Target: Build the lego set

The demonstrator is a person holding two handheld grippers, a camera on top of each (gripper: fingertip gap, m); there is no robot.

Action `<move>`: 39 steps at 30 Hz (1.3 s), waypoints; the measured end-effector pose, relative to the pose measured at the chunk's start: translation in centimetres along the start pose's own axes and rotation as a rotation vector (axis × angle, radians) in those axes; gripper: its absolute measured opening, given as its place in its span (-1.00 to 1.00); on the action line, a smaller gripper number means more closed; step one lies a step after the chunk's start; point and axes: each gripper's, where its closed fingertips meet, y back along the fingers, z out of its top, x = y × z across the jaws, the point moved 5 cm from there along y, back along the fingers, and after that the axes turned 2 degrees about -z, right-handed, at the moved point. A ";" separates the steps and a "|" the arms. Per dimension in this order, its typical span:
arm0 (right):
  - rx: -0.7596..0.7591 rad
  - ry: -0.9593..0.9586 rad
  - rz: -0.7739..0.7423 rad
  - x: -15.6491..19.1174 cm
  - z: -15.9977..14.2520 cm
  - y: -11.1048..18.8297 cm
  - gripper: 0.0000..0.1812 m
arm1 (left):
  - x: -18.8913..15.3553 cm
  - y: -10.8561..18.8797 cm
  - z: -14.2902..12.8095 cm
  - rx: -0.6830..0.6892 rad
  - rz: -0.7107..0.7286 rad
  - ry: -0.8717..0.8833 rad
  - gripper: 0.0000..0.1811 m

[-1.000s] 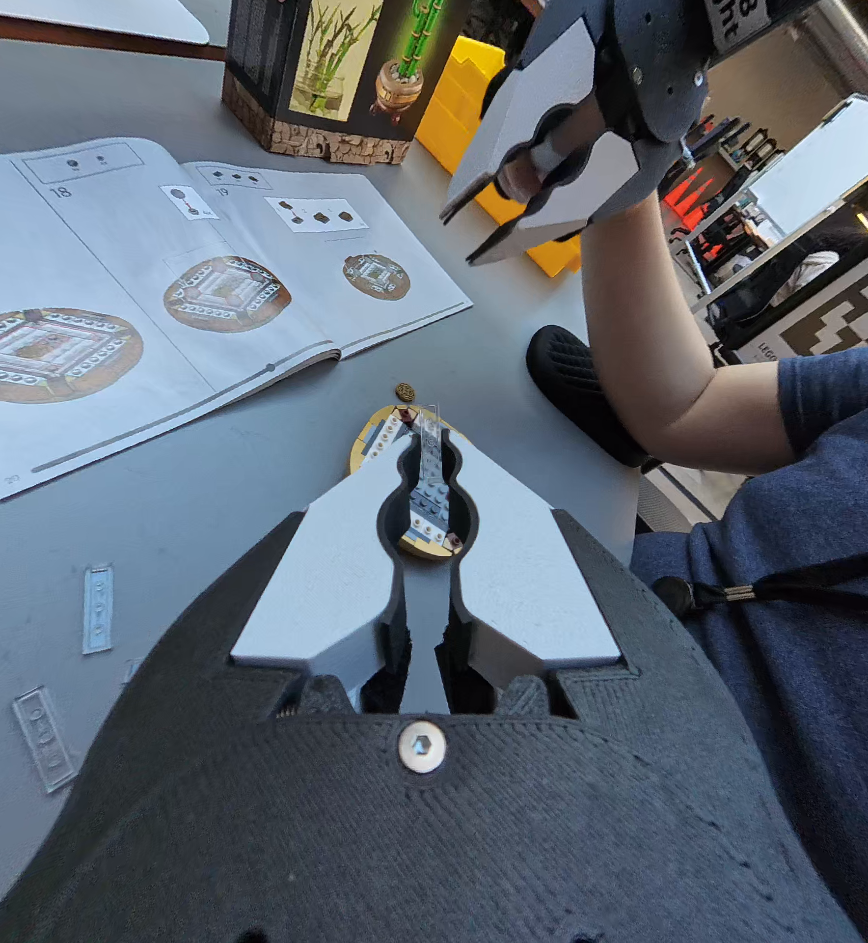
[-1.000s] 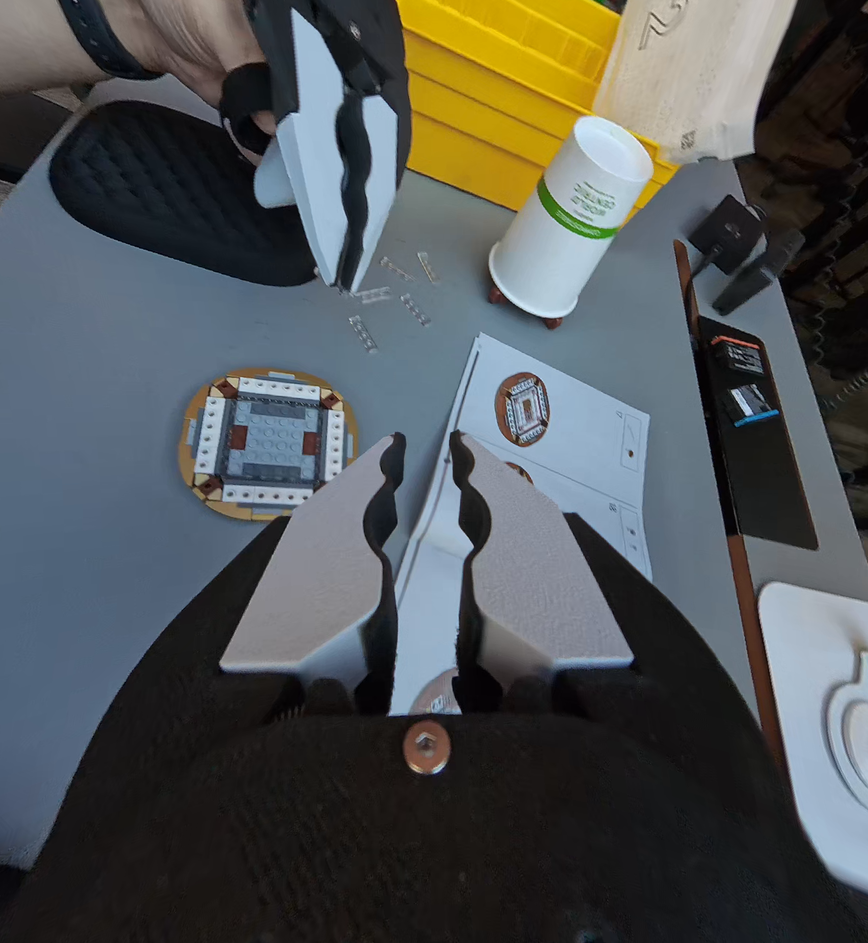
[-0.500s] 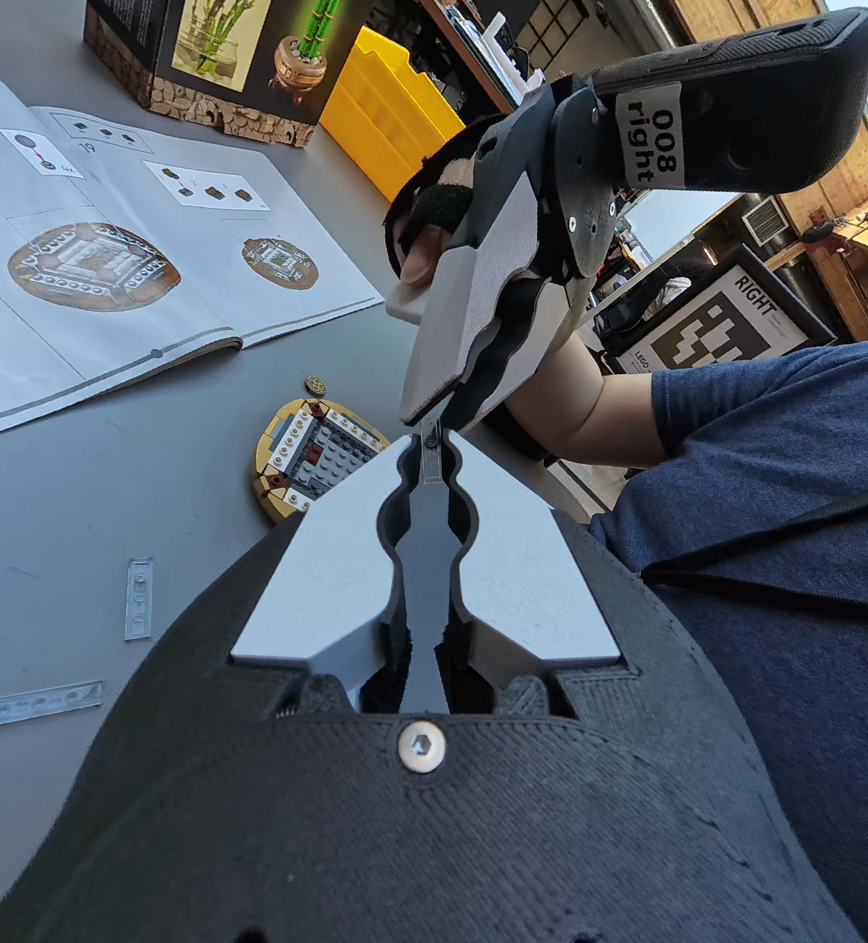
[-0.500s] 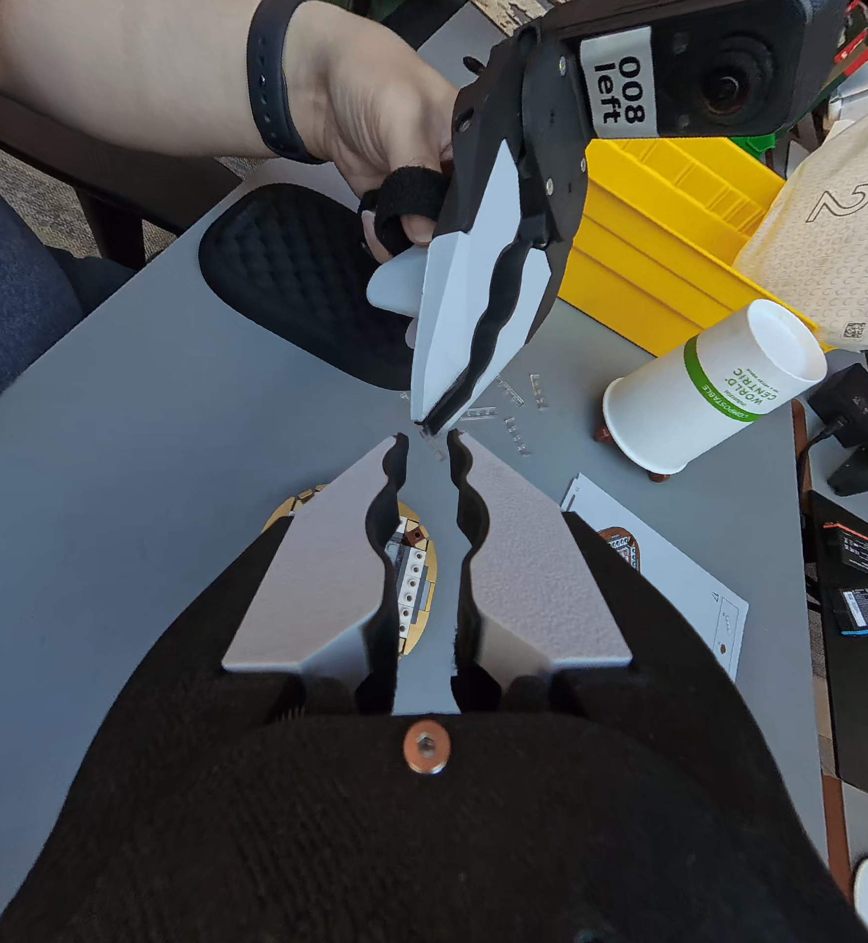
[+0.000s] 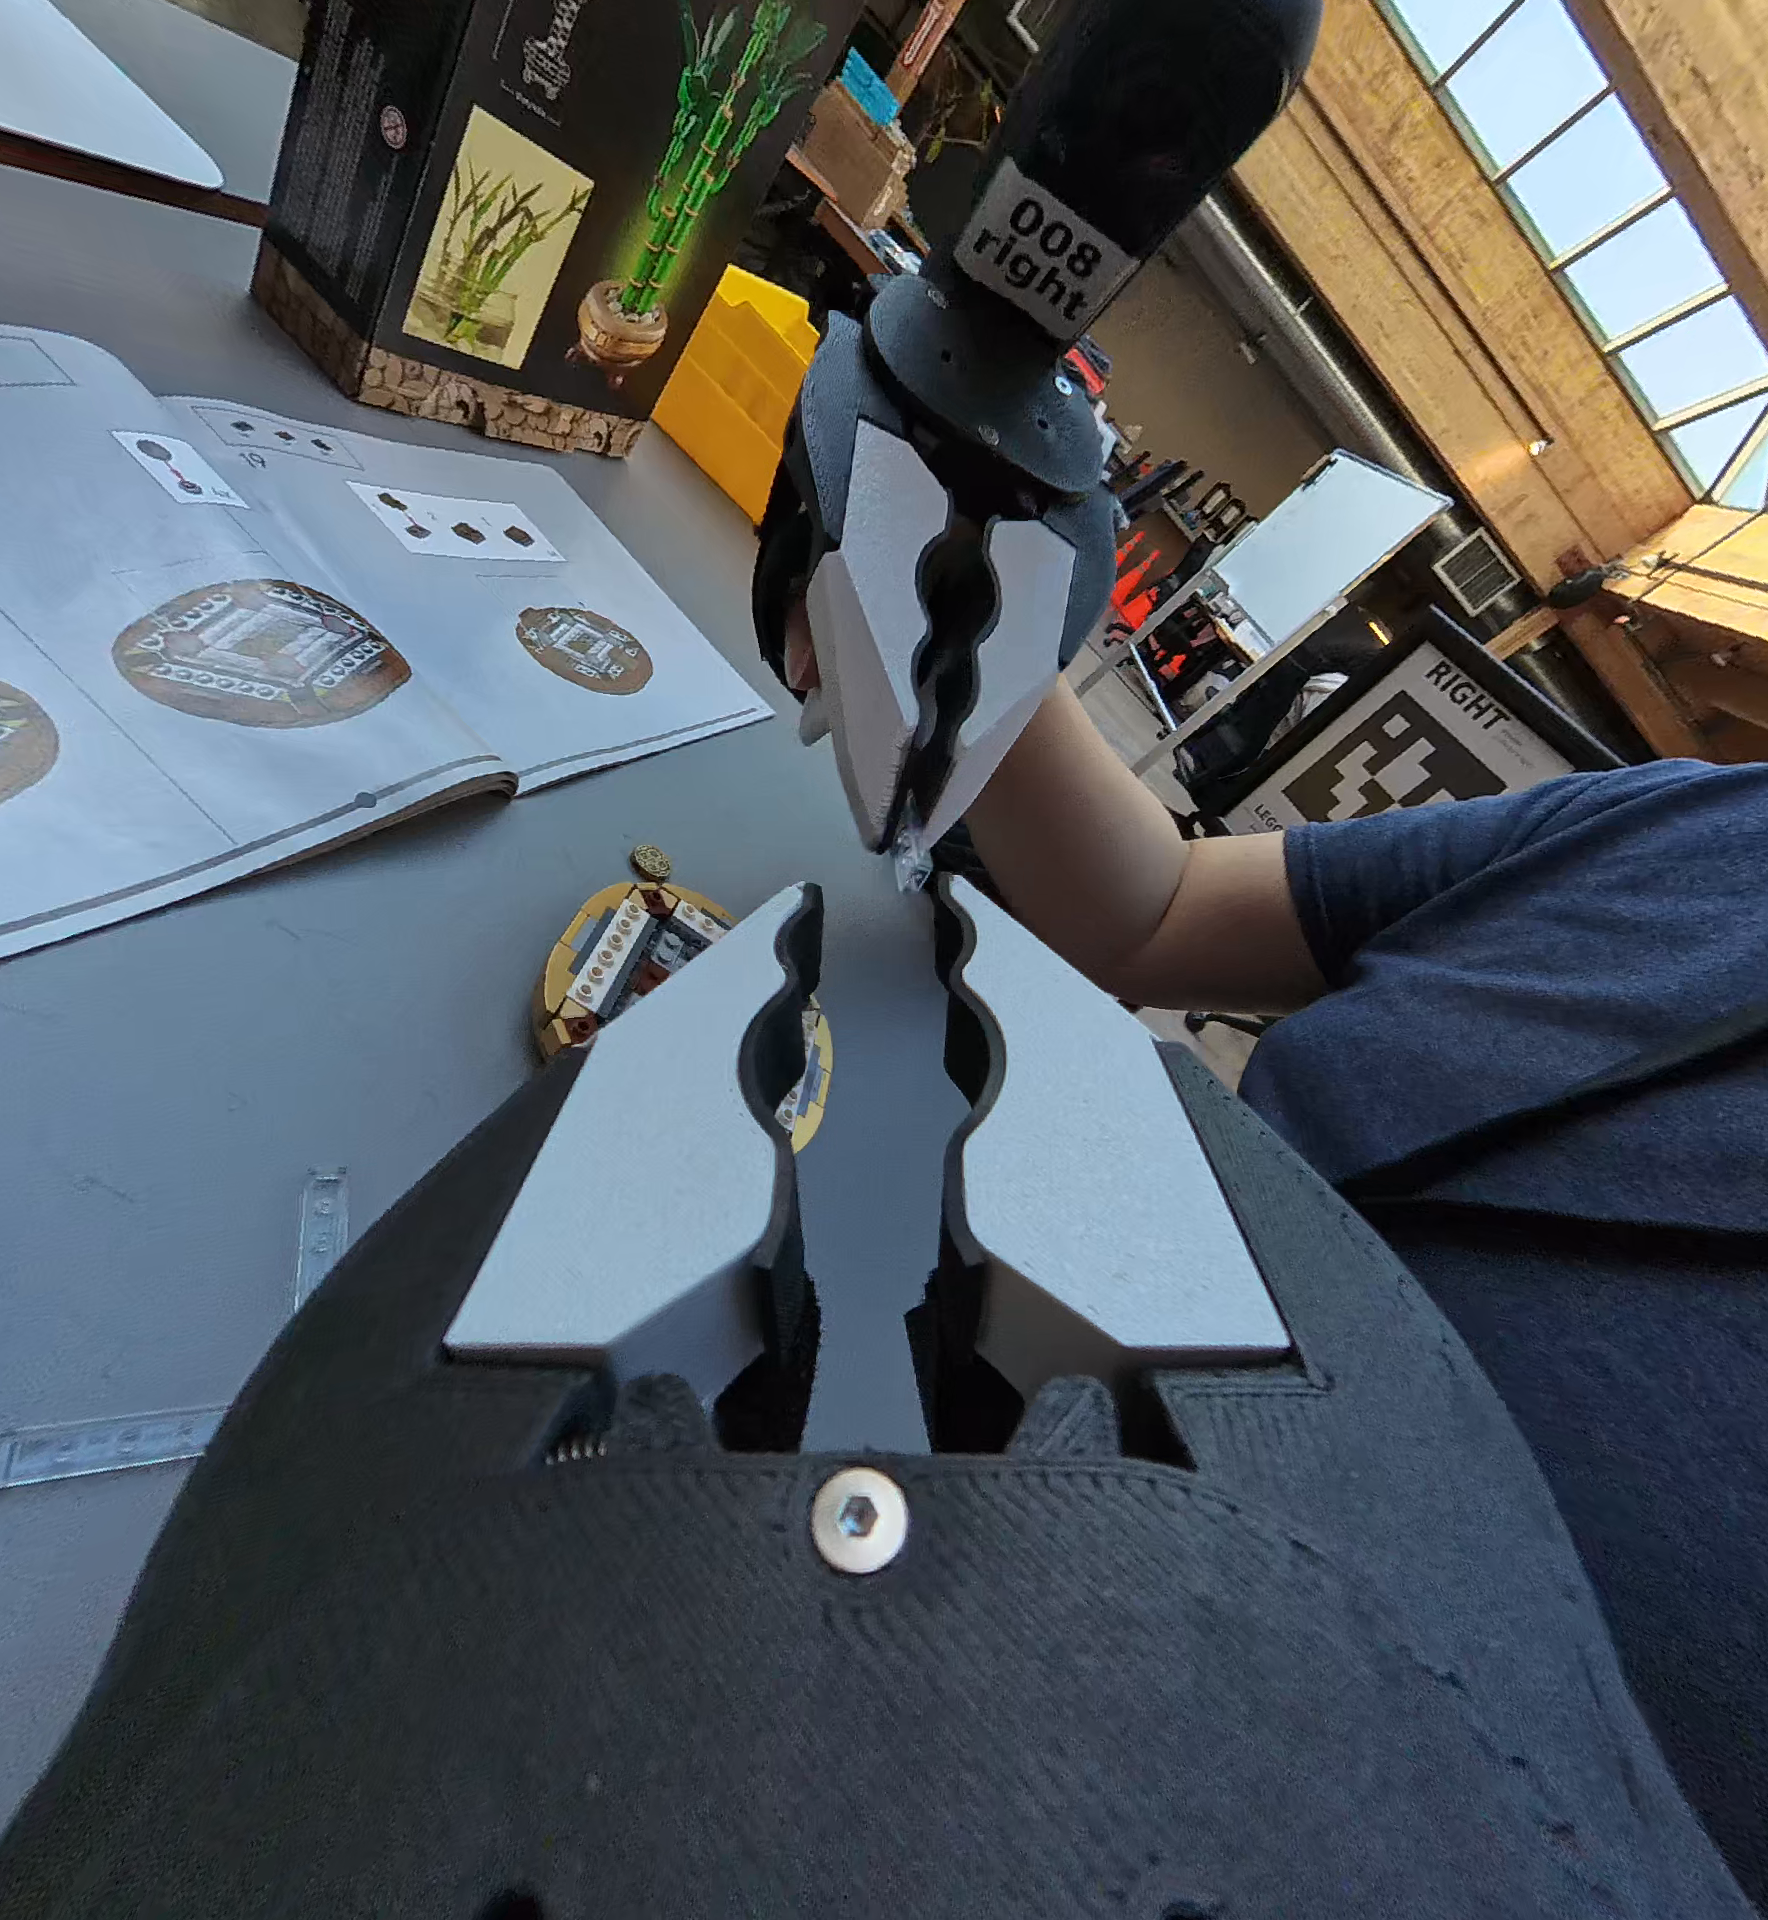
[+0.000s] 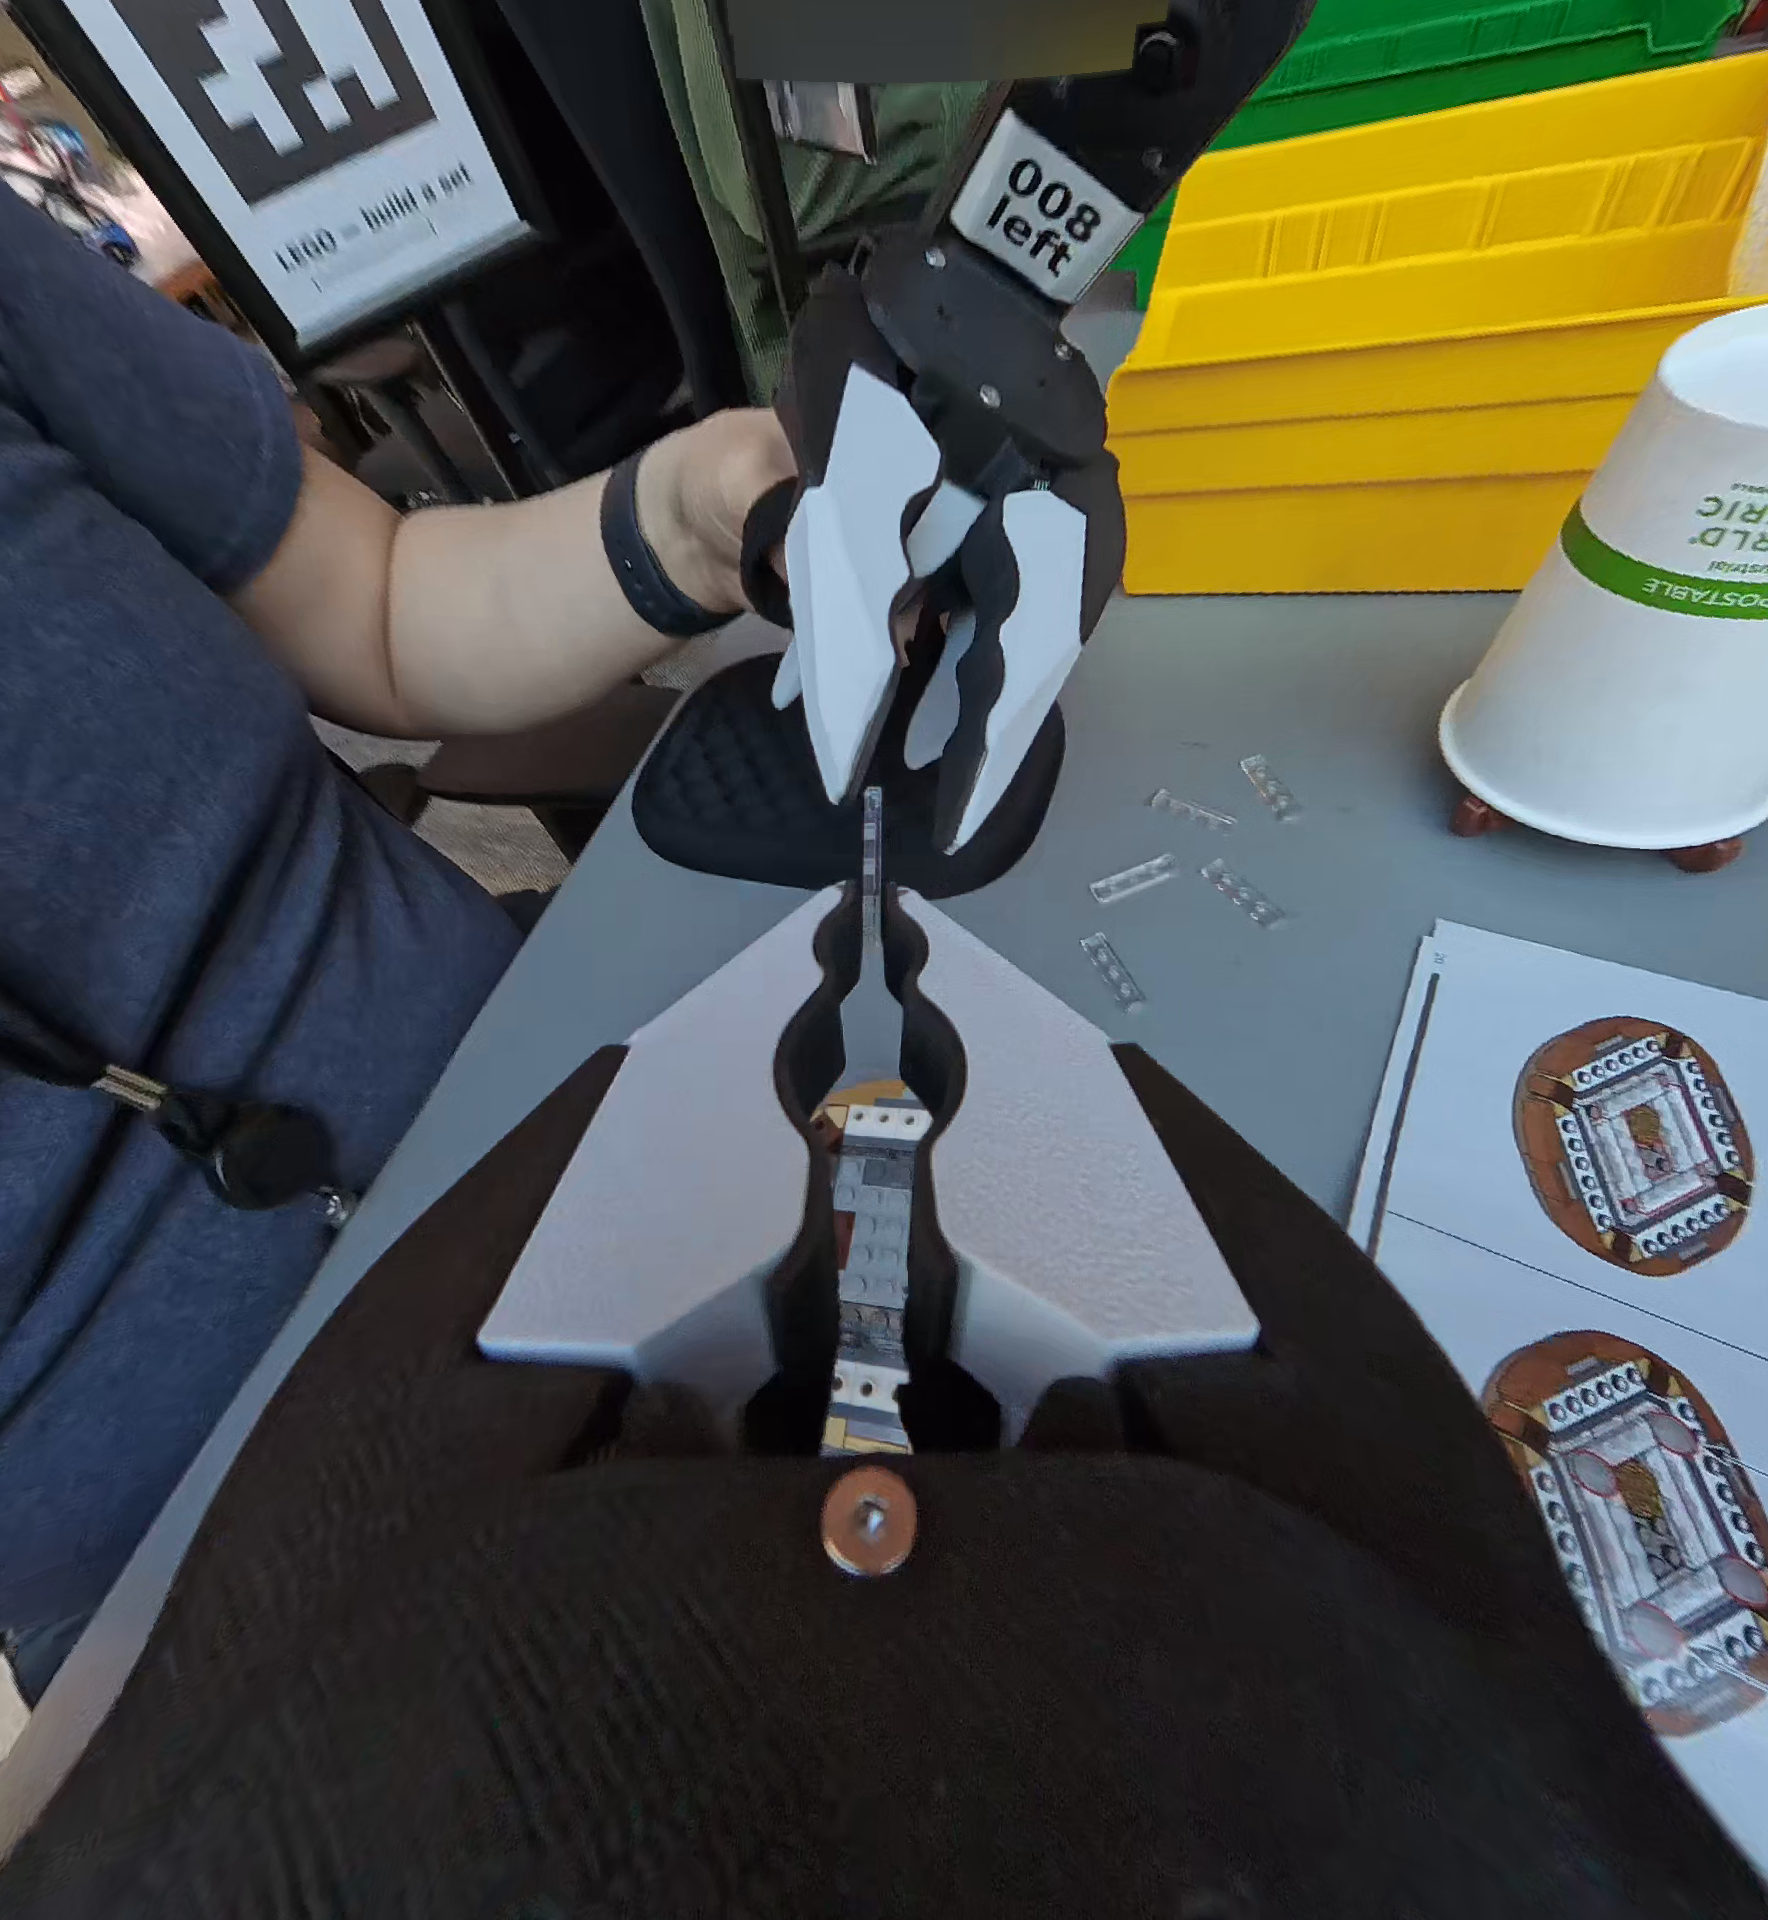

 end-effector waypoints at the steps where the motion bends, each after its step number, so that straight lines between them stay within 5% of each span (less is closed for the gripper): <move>1: -0.023 -0.026 0.014 -0.1 0.2 0.2 -0.98 | 0.0 -0.1 0.0 -0.004 0.007 -0.011 -0.80; 19: -0.117 -0.177 0.111 -0.4 0.9 1.1 -0.96 | -1.2 -0.6 1.3 -0.095 -0.041 0.048 -1.00; 25: -0.192 -0.100 0.035 -0.2 2.4 2.3 -0.72 | -2.2 -0.3 2.1 -0.180 -0.083 0.133 -0.99; 31: -0.257 -0.053 -0.002 1.0 4.5 4.3 -0.74 | -5.4 0.1 3.3 -0.191 -0.003 -0.222 -0.99; 39: -0.319 0.277 -0.091 6.3 8.8 5.1 -0.80 | -11.5 0.7 5.6 -0.142 0.198 -0.889 -0.99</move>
